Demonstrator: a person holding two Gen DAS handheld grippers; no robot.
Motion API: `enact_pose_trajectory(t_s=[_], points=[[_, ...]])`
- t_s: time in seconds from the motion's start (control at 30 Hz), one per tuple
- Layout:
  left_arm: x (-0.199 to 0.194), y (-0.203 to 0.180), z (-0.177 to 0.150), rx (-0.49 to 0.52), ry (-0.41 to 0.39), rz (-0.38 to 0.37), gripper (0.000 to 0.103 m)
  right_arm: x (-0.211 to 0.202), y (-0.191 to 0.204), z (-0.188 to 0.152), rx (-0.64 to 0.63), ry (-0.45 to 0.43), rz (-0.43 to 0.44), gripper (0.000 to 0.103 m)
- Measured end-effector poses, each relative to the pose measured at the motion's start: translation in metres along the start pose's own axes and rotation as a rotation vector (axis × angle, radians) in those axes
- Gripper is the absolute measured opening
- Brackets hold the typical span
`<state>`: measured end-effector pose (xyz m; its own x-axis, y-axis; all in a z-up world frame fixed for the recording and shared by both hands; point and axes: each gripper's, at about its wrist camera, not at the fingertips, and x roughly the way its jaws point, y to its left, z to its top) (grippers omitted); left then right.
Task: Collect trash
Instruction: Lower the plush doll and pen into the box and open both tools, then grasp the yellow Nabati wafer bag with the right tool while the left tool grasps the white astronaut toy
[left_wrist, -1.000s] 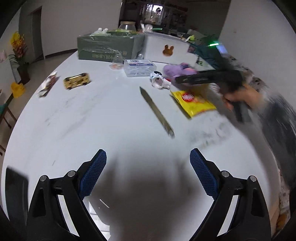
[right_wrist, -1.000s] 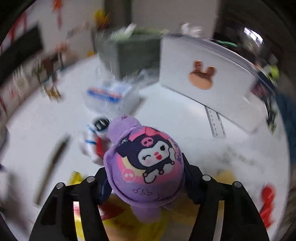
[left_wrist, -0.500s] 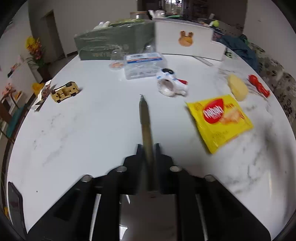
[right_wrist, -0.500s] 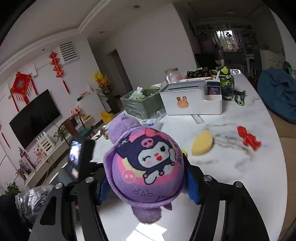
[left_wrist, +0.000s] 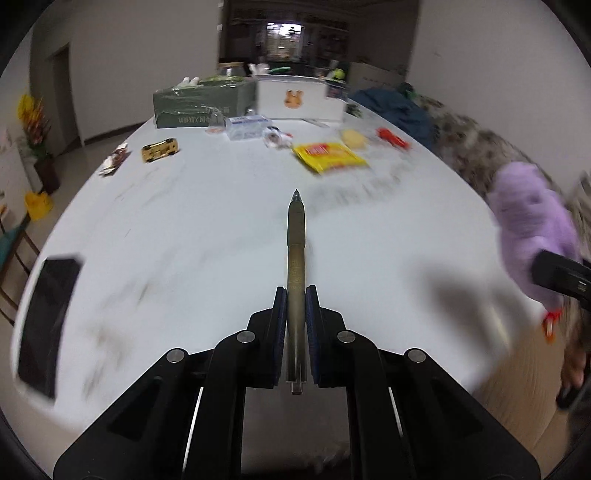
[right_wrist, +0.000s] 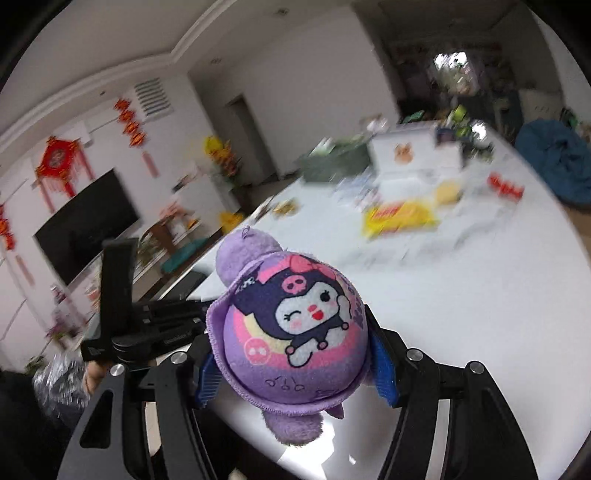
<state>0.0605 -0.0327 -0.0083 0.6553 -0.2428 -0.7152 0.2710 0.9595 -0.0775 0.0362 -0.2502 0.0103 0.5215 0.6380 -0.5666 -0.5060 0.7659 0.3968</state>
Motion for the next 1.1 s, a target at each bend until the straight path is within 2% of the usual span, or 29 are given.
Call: enact_pose_trajectory(t_s=[0.1, 0.2, 0.27, 0.37, 0.43, 0.47, 0.5, 0.57, 0.67, 0.73, 0.8, 0.87, 0.9, 0.97, 1.03, 1.1], points=[[-0.044, -0.006, -0.051, 0.095, 0.007, -0.003, 0.011, -0.01, 0.024, -0.045, -0.001, 0.103, 0.061, 0.064], [-0.074, -0.005, -0.099, 0.15, 0.039, -0.048, 0.011, -0.007, 0.036, -0.085, 0.012, 0.208, 0.108, 0.064], [-0.076, -0.004, -0.124, 0.183, 0.089, -0.084, 0.011, 0.009, 0.039, -0.109, 0.002, 0.289, 0.089, 0.064], [-0.054, -0.008, -0.156, 0.264, 0.191, -0.123, 0.011, 0.051, 0.035, -0.144, -0.024, 0.43, 0.021, 0.074], [-0.029, -0.009, -0.171, 0.308, 0.256, -0.091, 0.023, 0.082, 0.021, -0.162, 0.003, 0.521, -0.034, 0.075], [-0.018, -0.008, -0.175, 0.31, 0.283, -0.076, 0.042, 0.088, 0.017, -0.165, 0.019, 0.537, -0.05, 0.074], [-0.013, -0.005, -0.178, 0.305, 0.291, -0.07, 0.049, 0.087, 0.013, -0.164, 0.045, 0.535, -0.05, 0.071], [-0.011, 0.002, -0.175, 0.288, 0.269, -0.038, 0.05, 0.069, 0.015, -0.15, 0.051, 0.476, -0.012, 0.071], [-0.025, 0.01, -0.161, 0.245, 0.193, -0.062, 0.071, 0.021, 0.029, -0.1, -0.035, 0.297, -0.015, 0.083], [-0.035, 0.014, -0.144, 0.225, 0.133, -0.085, 0.072, 0.002, 0.029, -0.067, -0.073, 0.207, -0.052, 0.091], [-0.042, 0.015, -0.121, 0.208, 0.08, -0.095, 0.072, -0.003, 0.021, -0.03, -0.093, 0.14, -0.096, 0.092], [-0.046, 0.013, -0.104, 0.197, 0.04, -0.12, 0.072, 0.005, 0.007, 0.009, -0.114, 0.09, -0.166, 0.093], [-0.049, 0.012, -0.093, 0.191, 0.02, -0.132, 0.074, 0.017, -0.009, 0.038, -0.116, 0.058, -0.234, 0.095], [-0.056, 0.015, -0.074, 0.174, -0.033, -0.134, 0.08, 0.037, -0.034, 0.07, -0.103, 0.038, -0.287, 0.095], [-0.057, 0.017, -0.055, 0.145, -0.076, -0.132, 0.081, 0.071, -0.069, 0.105, -0.013, 0.064, -0.327, 0.095], [-0.056, 0.021, -0.043, 0.109, -0.093, -0.134, 0.081, 0.1, -0.094, 0.122, 0.114, 0.097, -0.301, 0.095]])
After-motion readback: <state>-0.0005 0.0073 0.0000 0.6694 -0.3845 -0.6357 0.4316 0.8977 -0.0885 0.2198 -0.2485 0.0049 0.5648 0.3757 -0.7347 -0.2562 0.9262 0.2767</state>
